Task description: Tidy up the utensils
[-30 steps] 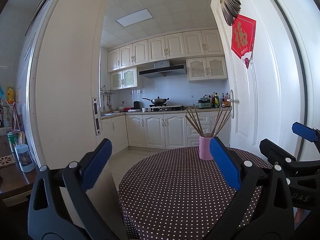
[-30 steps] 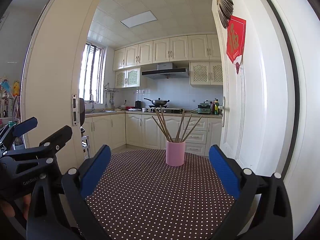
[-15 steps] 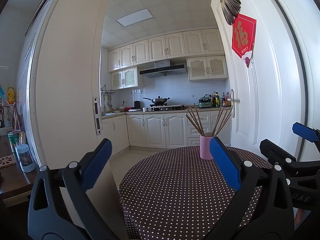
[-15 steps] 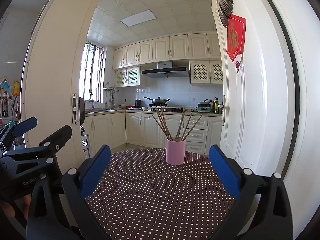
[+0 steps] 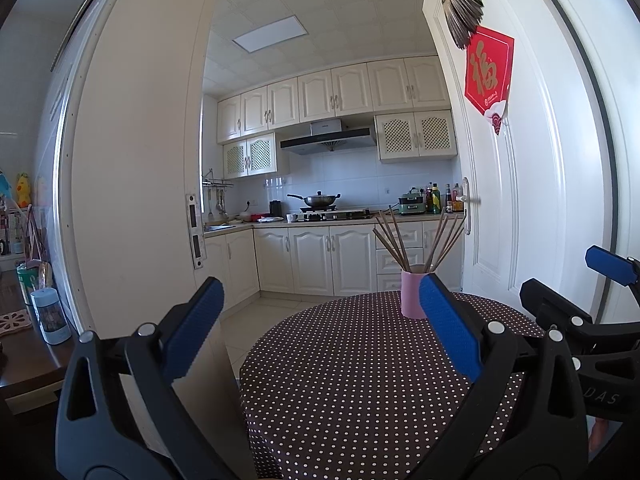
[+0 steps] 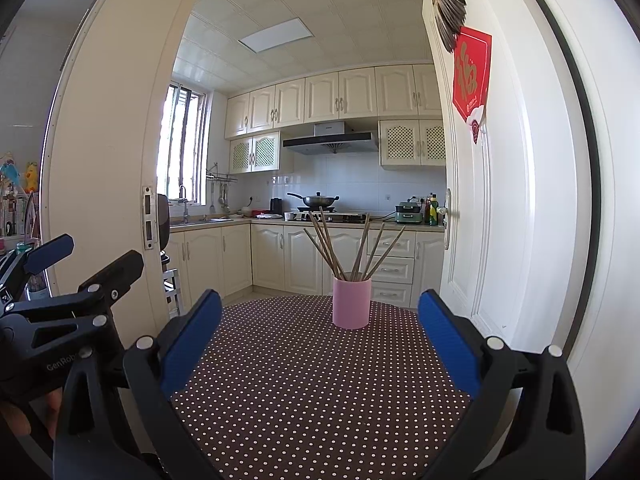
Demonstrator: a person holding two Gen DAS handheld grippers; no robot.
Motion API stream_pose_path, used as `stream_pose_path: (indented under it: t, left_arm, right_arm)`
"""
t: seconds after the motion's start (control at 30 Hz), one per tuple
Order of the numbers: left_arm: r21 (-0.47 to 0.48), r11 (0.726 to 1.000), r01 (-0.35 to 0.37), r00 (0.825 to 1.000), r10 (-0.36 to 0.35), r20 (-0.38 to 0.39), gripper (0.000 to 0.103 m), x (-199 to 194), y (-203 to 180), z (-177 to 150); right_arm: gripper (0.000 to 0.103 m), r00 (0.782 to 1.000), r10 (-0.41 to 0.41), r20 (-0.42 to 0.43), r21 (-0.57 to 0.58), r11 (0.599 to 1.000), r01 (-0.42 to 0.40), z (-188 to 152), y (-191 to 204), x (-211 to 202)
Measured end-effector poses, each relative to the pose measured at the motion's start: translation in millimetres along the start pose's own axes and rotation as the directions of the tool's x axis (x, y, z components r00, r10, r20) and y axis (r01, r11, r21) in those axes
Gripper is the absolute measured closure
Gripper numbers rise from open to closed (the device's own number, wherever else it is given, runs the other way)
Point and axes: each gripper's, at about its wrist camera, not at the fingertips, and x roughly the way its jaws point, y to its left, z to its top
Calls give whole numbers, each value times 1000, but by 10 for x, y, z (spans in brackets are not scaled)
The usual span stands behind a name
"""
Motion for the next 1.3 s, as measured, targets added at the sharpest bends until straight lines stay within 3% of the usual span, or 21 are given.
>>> stream_pose_path:
  t: [1.3]
  left_arm:
    - [3, 1000, -5, 1000, 5, -9, 7, 25, -16, -14]
  right_arm:
    - [8, 1000, -7, -11, 8, 1000, 7, -35, 35, 18]
